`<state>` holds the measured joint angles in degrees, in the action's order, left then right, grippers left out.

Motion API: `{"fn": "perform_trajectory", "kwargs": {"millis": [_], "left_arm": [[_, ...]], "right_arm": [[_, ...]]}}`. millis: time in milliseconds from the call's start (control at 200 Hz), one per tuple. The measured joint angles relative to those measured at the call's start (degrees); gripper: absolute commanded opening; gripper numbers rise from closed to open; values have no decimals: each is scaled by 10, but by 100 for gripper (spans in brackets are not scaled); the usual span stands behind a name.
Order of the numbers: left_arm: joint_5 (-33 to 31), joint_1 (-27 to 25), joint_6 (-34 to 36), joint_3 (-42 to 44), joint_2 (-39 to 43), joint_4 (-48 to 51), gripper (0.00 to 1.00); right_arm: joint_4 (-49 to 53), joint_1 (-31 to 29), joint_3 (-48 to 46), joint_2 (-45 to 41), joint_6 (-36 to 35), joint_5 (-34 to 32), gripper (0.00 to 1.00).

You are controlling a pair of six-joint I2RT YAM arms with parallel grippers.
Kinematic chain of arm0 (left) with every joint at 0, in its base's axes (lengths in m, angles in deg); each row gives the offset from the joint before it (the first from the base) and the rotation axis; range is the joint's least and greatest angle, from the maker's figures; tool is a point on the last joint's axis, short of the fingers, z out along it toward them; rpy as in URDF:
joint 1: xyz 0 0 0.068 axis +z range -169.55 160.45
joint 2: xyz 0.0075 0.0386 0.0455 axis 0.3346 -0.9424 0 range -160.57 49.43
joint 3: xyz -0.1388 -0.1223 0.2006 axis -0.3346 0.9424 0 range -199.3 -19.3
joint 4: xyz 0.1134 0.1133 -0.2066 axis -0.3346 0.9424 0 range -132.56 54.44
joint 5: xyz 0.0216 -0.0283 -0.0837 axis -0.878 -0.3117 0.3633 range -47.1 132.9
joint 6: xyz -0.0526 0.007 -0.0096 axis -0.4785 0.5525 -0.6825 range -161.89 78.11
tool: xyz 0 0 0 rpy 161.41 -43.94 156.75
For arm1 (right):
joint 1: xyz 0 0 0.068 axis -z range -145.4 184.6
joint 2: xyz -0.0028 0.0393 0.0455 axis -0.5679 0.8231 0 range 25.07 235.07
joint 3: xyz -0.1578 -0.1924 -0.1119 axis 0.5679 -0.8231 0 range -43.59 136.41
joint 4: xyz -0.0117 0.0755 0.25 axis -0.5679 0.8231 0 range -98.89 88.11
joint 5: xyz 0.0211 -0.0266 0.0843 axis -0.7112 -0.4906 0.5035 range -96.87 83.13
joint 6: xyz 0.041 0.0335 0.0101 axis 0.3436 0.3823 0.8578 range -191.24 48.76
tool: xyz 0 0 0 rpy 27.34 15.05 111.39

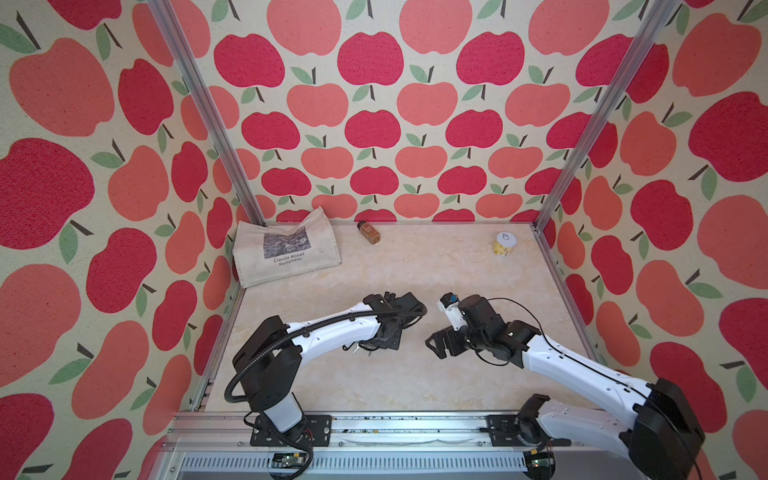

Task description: Put the keys on the keyring

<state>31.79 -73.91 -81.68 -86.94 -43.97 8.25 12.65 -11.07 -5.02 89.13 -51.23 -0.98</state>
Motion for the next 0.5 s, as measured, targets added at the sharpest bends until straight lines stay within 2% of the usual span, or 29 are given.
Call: {"fn": "perform_trajectory", "kwargs": {"millis": [500], "left_arm": [[63, 73, -7, -80, 91, -12, 0]], "right_arm": [[-1, 0, 28, -38, -24, -15, 99]]}}
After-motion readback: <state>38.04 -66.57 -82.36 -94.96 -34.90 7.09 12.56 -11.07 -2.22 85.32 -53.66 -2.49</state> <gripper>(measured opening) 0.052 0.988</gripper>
